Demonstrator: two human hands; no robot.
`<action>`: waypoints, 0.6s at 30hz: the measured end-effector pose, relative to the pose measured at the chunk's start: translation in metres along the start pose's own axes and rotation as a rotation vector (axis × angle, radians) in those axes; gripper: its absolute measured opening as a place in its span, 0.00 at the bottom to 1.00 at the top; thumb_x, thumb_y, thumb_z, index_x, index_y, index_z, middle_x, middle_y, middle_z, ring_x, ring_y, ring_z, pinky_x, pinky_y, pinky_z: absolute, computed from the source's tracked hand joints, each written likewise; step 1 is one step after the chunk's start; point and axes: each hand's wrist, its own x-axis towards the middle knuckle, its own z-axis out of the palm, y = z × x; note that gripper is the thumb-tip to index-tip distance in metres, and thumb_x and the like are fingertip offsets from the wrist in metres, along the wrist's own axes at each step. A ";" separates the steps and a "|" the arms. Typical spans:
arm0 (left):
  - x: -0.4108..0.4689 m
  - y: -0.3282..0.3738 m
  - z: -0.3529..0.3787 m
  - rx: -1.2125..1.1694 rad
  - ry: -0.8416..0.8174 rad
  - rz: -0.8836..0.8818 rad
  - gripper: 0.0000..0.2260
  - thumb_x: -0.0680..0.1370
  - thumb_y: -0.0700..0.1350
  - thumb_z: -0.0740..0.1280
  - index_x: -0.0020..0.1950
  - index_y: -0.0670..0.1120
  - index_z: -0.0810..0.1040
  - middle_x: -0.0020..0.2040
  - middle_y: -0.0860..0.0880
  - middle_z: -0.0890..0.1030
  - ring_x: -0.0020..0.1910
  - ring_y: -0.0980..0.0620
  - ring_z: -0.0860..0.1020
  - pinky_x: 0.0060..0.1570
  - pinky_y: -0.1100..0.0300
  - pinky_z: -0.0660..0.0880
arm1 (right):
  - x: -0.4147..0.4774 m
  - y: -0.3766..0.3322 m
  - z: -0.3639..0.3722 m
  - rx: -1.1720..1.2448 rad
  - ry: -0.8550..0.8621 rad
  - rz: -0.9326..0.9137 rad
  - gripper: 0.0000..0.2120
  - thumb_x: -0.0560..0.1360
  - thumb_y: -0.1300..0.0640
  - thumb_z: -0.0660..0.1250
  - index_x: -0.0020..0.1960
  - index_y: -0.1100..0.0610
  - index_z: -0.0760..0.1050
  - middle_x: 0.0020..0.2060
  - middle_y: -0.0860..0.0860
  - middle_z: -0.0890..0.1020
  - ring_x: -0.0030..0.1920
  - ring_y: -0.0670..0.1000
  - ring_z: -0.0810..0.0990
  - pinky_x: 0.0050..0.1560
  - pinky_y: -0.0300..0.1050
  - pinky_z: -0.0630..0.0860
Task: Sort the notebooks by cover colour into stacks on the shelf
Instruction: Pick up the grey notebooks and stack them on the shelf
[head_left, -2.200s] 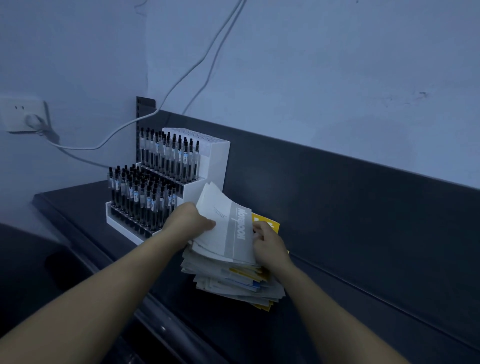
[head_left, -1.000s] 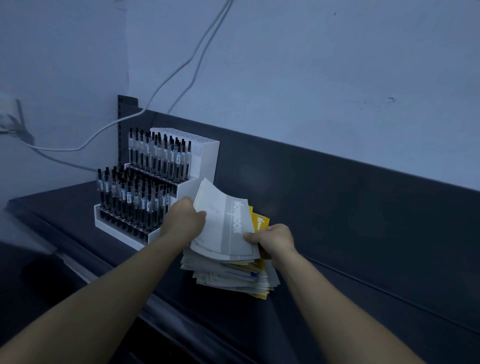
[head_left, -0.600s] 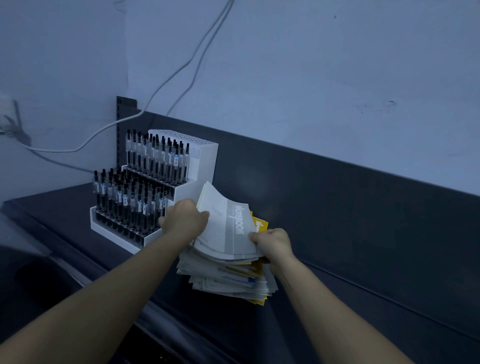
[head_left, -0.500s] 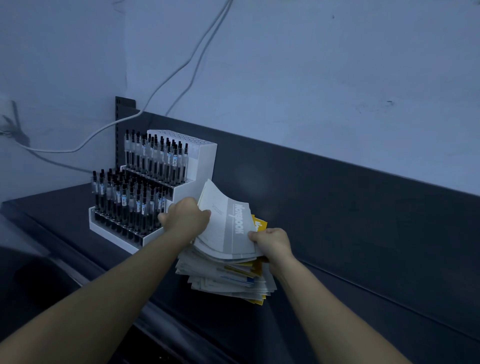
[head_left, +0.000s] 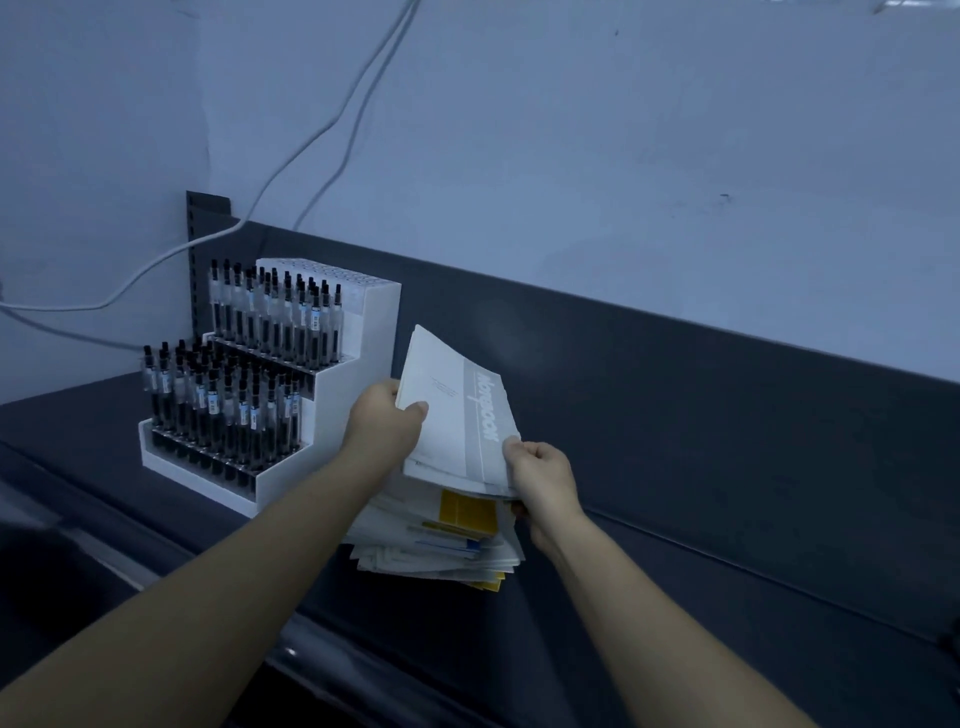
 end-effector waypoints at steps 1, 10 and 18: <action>-0.004 0.002 0.007 -0.025 -0.020 -0.007 0.09 0.80 0.42 0.63 0.59 0.41 0.75 0.54 0.45 0.79 0.53 0.43 0.78 0.51 0.50 0.77 | -0.003 0.000 -0.006 0.025 0.015 0.004 0.10 0.78 0.49 0.63 0.44 0.56 0.71 0.39 0.53 0.77 0.36 0.51 0.73 0.30 0.42 0.68; -0.054 0.022 0.089 -0.044 -0.198 0.057 0.12 0.82 0.42 0.58 0.62 0.41 0.75 0.53 0.48 0.77 0.52 0.47 0.75 0.52 0.56 0.71 | -0.047 0.009 -0.100 0.014 0.208 -0.065 0.06 0.78 0.54 0.61 0.52 0.57 0.70 0.41 0.52 0.77 0.31 0.49 0.71 0.21 0.36 0.65; -0.135 0.059 0.193 -0.108 -0.412 0.074 0.11 0.82 0.40 0.56 0.59 0.44 0.76 0.54 0.51 0.80 0.53 0.49 0.78 0.50 0.56 0.75 | -0.088 0.029 -0.232 -0.068 0.399 -0.101 0.05 0.79 0.56 0.59 0.52 0.56 0.70 0.42 0.49 0.79 0.39 0.48 0.78 0.41 0.47 0.77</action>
